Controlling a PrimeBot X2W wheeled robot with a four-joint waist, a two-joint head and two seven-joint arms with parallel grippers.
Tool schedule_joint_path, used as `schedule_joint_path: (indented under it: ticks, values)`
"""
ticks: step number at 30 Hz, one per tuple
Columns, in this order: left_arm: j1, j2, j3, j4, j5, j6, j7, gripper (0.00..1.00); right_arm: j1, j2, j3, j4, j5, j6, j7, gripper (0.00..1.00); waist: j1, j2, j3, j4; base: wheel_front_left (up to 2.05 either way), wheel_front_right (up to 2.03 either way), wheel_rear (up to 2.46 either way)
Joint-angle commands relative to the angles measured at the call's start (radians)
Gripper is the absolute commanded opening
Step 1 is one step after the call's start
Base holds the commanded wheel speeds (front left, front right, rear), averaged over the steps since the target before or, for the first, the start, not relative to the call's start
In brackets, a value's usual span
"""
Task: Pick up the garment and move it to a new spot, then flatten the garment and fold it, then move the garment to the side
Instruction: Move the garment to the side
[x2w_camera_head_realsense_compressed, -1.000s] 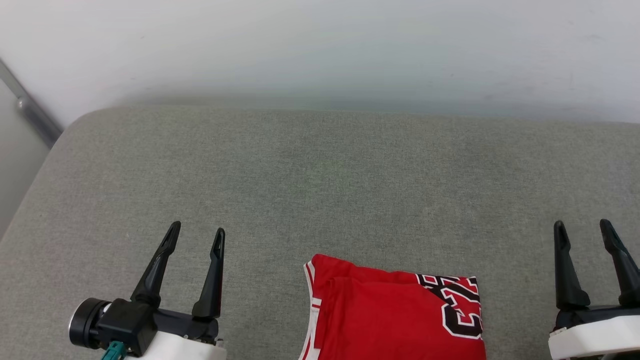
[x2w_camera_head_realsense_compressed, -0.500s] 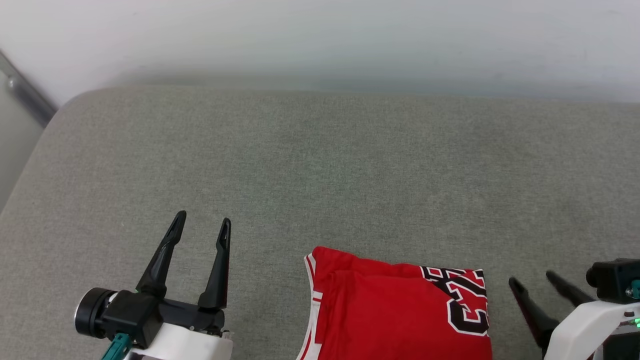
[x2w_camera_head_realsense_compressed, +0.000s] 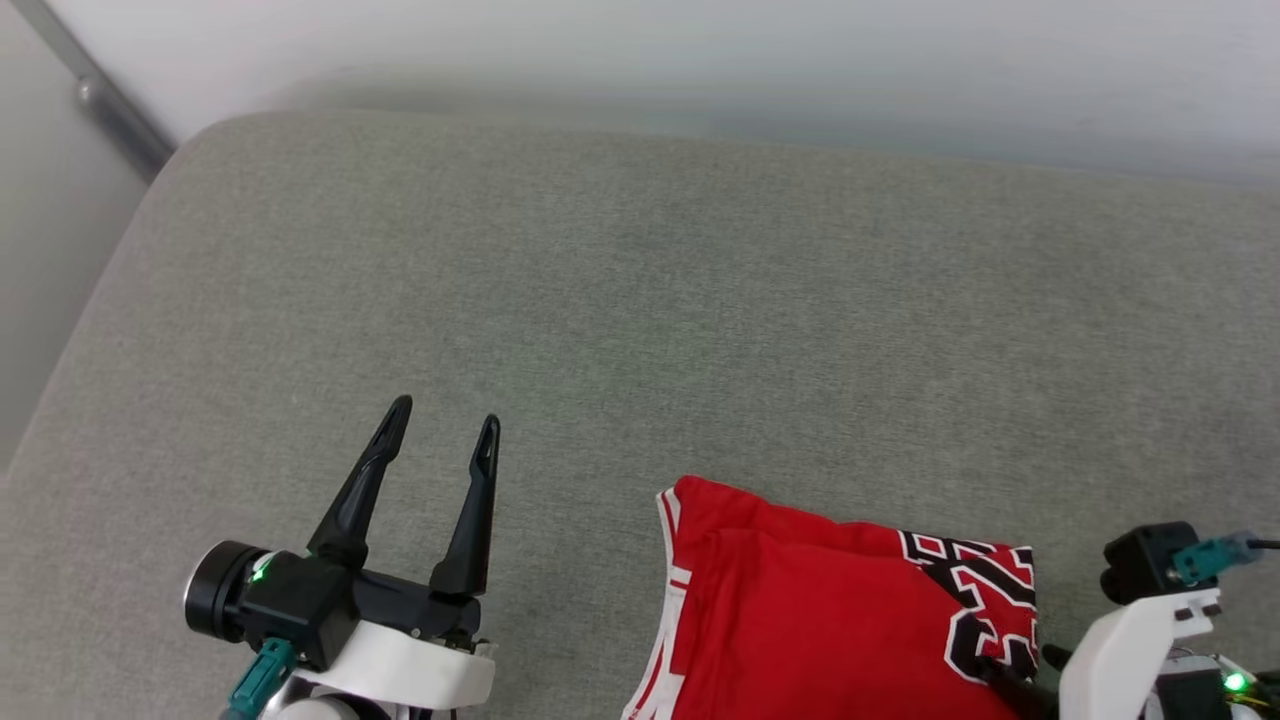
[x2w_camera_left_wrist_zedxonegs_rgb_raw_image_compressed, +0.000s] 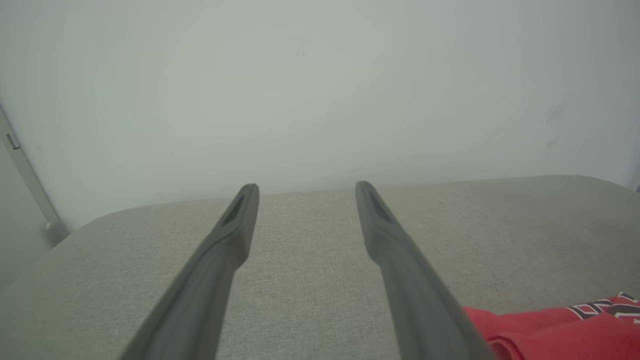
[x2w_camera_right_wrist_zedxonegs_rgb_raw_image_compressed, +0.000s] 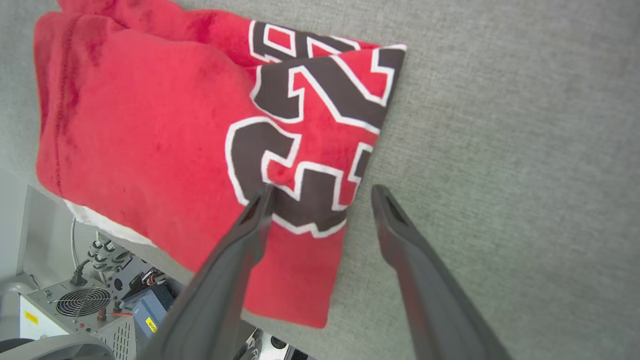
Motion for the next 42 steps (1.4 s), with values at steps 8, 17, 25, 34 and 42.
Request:
schedule_joint_path:
  ticks: [8,17,25,34,42]
  values:
    - [-0.026,-0.001,-0.018,0.010,-0.002,-0.001,-0.002,1.00,-0.058,0.042,0.044,0.164,-0.024,0.000,0.011,1.00,0.0000,0.0000,0.018,0.064,0.00,0.00,0.00]
    - [-0.013,-0.003,-0.029,0.023,-0.005,-0.001,-0.002,1.00,-0.071,0.029,0.120,0.315,-0.056,0.001,-0.046,0.00,0.0000,0.0000,-0.001,0.094,0.00,0.00,0.00]
    - [0.008,-0.011,-0.016,0.022,0.013,-0.001,-0.002,1.00,-0.180,-0.153,0.226,0.259,-0.149,-0.001,-0.142,0.00,0.0000,0.0000,-0.041,0.034,0.00,0.00,0.00]
    - [-0.014,-0.026,-0.053,0.018,0.017,-0.001,-0.002,1.00,-0.397,-0.474,0.469,0.175,-0.212,0.000,-0.129,0.00,0.0000,0.0000,-0.013,-0.141,0.00,0.00,0.00]
    - [-0.083,-0.009,-0.095,0.010,0.031,-0.001,-0.002,1.00,-0.593,-0.703,0.622,0.155,-0.199,-0.001,-0.121,0.00,0.0000,0.0000,0.082,-0.316,0.00,0.00,0.00]
